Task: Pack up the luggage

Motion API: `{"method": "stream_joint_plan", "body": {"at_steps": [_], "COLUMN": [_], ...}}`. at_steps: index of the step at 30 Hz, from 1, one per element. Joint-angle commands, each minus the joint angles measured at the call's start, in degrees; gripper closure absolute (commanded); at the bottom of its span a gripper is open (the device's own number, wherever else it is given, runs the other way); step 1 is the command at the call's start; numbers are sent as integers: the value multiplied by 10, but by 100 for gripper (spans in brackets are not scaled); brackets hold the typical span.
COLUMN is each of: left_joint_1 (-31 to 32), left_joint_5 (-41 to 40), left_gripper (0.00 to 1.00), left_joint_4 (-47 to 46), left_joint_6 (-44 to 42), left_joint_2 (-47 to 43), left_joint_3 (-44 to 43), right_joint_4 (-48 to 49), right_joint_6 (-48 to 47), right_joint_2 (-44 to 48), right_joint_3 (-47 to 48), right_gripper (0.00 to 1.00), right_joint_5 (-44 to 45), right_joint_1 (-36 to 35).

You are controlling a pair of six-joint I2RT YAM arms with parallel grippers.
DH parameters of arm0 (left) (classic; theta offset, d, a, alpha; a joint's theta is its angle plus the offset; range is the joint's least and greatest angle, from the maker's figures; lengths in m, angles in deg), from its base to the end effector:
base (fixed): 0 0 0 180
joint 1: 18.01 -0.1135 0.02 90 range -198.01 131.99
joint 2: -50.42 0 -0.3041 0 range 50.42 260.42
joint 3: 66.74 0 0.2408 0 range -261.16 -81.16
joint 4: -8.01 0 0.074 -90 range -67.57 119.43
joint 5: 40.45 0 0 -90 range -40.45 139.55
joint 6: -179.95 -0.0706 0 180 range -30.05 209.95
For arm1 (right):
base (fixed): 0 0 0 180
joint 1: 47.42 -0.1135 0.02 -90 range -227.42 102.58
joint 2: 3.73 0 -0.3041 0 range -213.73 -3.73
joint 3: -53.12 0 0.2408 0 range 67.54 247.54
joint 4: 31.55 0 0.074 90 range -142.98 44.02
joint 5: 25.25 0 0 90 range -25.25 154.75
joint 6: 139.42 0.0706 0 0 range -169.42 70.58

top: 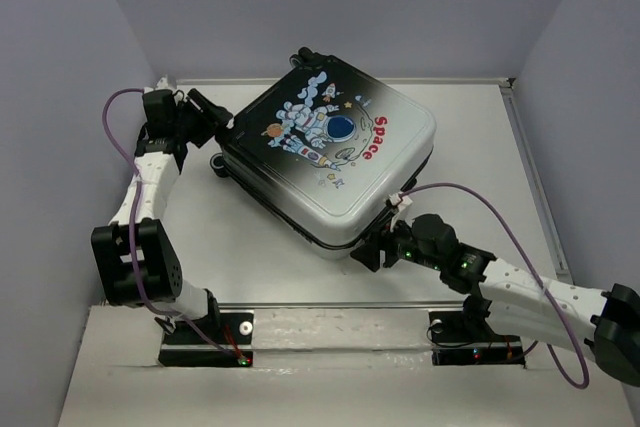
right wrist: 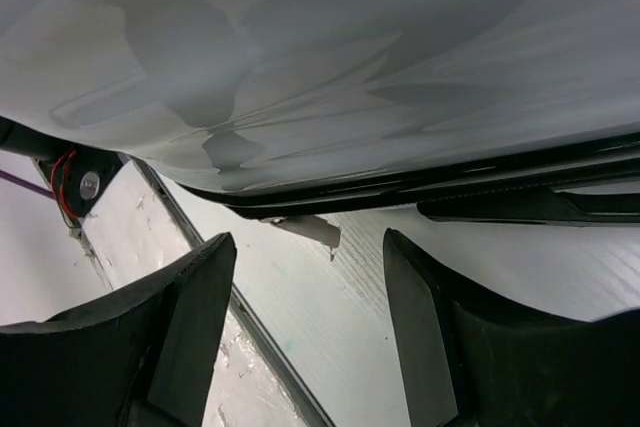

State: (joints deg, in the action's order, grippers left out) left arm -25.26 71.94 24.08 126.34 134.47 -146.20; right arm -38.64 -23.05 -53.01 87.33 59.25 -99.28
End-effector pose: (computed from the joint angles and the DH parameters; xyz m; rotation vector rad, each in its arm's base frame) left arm 0.3594 0.0186 0.3476 -0.4773 1.9107 -0.7133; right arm 0.1106 0.1518 0.2270 -0.5268 2.0233 0.9644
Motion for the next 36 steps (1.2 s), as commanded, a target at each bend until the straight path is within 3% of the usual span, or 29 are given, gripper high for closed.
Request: {"method": "stream_joint_plan", "body": {"at_steps": [1, 3, 5, 8, 12, 15, 18, 19, 22, 25, 28, 29, 33, 36], "left_joint_1": [-22, -22, -22, -23, -23, -22, -16, -8, 13, 79, 204, 232, 349, 432], "left_joint_5": [-41, -47, -56, -71, -86, -54, -24, -13, -2, -27, -100, -127, -182, -206], "left_gripper": [82, 35, 16, 1, 1, 5, 18, 34, 52, 60, 62, 62, 62, 61], "left_joint_4": [-56, -37, -38, -45, -40, -52, -74, -88, -111, -139, -163, -174, -222, -262], "left_joint_6": [5, -10, -15, -14, -5, 17, 33, 53, 104, 153, 177, 182, 188, 186], "left_joint_2": [4, 10, -12, -76, -175, -265, -357, -402, -462, -521, -514, -505, -442, -397], "left_joint_3": [-51, -58, -41, -3, 63, 168, 294, 357, 436, 516, 540, 542, 534, 512], "right_joint_4": [92, 111, 127, 155, 199, 229, 253, 267, 289, 319, 337, 342, 348, 337], "right_joint_6": [-17, -18, -20, -20, -14, -11, -8, -5, 1, 7, 9, 9, 18, 26], "right_joint_2": [-27, -46, -58, -74, -90, -101, -110, -115, -123, -129, -134, -136, -132, -118], "right_joint_3": [2, 2, 1, -7, -19, -27, -34, -36, -47, -53, -54, -54, -54, -57], "right_gripper": [34, 34, 36, 38, 41, 43, 48, 49, 53, 56, 61, 69, 87, 93], "right_joint_5": [22, 28, 34, 49, 52, 77, 103, 109, 138, 159, 176, 182, 190, 194], "right_joint_1": [-5, -10, -11, -11, -23, -39, -47, -52, -57, -57, -57, -57, -62, -74]}}
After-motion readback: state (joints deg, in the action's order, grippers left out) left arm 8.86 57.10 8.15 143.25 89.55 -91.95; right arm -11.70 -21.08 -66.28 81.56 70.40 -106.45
